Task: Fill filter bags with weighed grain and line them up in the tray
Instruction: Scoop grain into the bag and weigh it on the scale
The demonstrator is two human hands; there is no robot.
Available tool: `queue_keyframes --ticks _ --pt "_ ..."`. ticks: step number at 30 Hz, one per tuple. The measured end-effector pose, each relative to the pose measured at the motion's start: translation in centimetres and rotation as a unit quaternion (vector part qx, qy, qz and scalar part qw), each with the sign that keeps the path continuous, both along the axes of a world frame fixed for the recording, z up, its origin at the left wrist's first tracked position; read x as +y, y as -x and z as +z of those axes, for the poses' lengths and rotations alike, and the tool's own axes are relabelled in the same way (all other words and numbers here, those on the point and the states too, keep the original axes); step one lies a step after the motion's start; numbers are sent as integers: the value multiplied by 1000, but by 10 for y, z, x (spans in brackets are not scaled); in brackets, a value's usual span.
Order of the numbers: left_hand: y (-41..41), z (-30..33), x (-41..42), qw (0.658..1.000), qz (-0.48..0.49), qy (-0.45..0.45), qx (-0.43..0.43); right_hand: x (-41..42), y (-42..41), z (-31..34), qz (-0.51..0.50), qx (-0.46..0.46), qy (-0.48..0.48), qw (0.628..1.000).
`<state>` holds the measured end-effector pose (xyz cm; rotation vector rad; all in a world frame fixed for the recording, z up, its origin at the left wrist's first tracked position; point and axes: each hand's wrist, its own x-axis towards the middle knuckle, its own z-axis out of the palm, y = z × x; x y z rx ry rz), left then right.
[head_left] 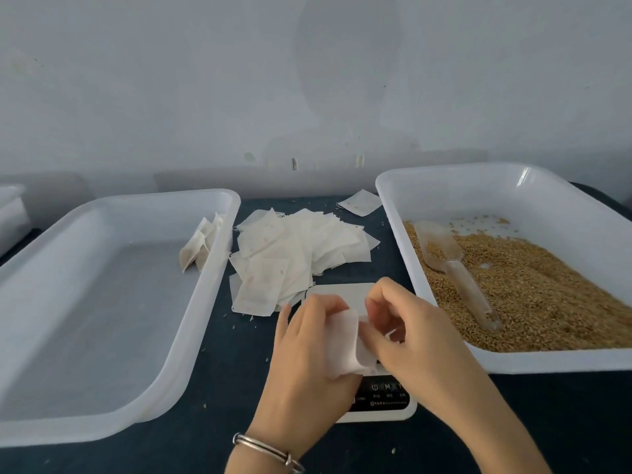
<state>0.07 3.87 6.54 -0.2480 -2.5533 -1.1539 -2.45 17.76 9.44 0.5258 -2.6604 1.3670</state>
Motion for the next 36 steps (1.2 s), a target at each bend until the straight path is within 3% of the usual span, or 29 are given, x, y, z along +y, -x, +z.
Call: queue_keyframes --ticks 8,11,13,15,17,21,25,27,31,36 --pt "5 -1 0 989 -18 -134 -59 6 0 14 99 8 -30 995" --pt "12 -1 -2 988 -8 -139 -59 47 28 32 15 13 -9 1000" --pt "16 1 -2 987 3 -149 -58 88 68 35 -82 -6 -171 982" --pt "19 2 0 986 9 -155 -56 119 109 23 -113 -121 -365 916" --pt "20 3 2 986 12 -155 -56 130 136 -2 -78 -221 -426 874" --pt "23 4 8 986 12 -155 -60 124 154 -32 -53 -230 -414 879" --pt "23 4 9 987 4 -149 -59 136 156 -14 -76 -218 -396 889" --pt "22 4 7 988 3 -142 -56 161 157 10 -85 -214 -430 873" --pt "23 4 4 988 9 -149 -46 205 150 55 -85 -211 -544 807" --pt "23 5 6 986 6 -156 -51 196 146 43 -63 -235 -517 821"
